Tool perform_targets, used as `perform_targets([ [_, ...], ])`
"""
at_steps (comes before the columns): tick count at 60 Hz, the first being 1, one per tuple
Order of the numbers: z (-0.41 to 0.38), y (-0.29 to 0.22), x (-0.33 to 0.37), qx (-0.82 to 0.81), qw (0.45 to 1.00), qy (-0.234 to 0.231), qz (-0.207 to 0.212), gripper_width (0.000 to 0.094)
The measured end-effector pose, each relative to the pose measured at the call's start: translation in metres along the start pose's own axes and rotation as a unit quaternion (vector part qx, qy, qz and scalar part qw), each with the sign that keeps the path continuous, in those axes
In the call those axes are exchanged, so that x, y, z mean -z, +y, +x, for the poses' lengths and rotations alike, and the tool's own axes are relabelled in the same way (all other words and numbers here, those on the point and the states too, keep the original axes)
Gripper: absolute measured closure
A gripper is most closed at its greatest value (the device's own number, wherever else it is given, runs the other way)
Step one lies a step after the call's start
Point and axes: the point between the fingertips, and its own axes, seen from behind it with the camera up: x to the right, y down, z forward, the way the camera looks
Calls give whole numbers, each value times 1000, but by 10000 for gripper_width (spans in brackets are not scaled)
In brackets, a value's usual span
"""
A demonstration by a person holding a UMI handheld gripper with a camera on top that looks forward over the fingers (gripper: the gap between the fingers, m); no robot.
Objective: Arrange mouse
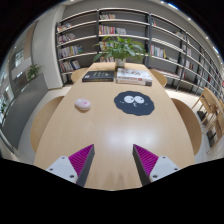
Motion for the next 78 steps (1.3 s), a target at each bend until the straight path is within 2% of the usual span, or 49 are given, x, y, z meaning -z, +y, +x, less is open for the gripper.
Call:
perform_targets([
  [2,-7,-6,5,2,1000,-9,-9,166],
  [9,-63,-4,-56,7,999,-25,-23,154],
  [24,-123,-59,-147,14,999,-35,-36,151],
  [39,-137,-113,-228,10,998,-29,-46,143],
  [47,-126,-140,-255,-2,999,-10,-39,160],
  [54,-114,-151,-266,-16,999,7,-35,246],
  [59,-110,-154,-268,-21,999,14,-30,423],
  [64,-108,-153,-269,-33,999,16,-32,452],
  [72,-108,-151,-268,-33,998,15,-44,595],
  [76,-109,-150,-267,-33,998,10,-52,593],
  [78,-110,-149,-266,-26,998,6,-57,621],
])
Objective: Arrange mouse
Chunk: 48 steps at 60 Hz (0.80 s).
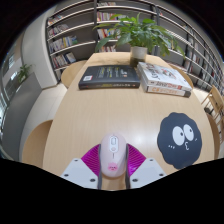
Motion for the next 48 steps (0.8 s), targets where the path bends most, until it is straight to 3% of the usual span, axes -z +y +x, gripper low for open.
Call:
perform_targets([
  [4,-6,-1,7,17,1000,-18,-11,621],
  [7,-5,-18,23,32,999,-18,5,620],
  [14,3,-102,81,32,995,-31,87,620],
  [22,55,-209,160,47,981,-13,188,620],
  [30,137,-254,212,52,968,25,244,622],
  [35,186,-252,211,37,969,42,240,623],
  [38,212,-222,196,25,973,45,224,624],
  [41,231,-211,174,19,980,49,193,623],
  [48,248,-133,105,14,993,37,115,623],
])
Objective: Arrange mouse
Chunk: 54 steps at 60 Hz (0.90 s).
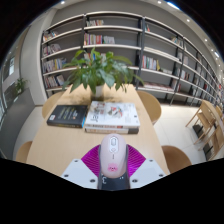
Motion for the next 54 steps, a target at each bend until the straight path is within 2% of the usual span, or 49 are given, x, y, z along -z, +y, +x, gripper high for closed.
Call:
perform_targets([
  [7,-9,71,-35,11,998,-20,-62,622],
  [15,-26,125,-67,-4,994,-39,-100,621],
  [17,-27,136,-72,-2,993,-39,-109,612],
  [18,-27,141,-74,-1,993,-38,-116,561],
  [21,-26,138,-73,-5,994,-37,-106,588],
  [32,-24,142,-72,-6,991,-37,-126,436],
  [38,-29,117,-51,5,993,-43,-110,188],
  [40,-34,104,-42,1,994,-50,-94,136],
  [48,-45,54,10,-6,998,-48,-44,138],
  [54,-57,35,55,-5,999,-43,-18,138],
])
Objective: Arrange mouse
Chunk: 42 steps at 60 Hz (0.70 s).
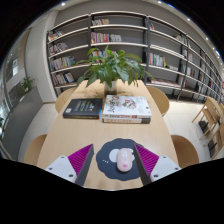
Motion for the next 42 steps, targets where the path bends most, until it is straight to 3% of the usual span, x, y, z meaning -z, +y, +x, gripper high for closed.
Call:
perform_targets([
  [8,-29,-2,65,-15,1000,0,25,138],
  [20,-57,34,143,-20,999,16,40,141],
  [42,-81,102,203,-18,999,28,23,140],
])
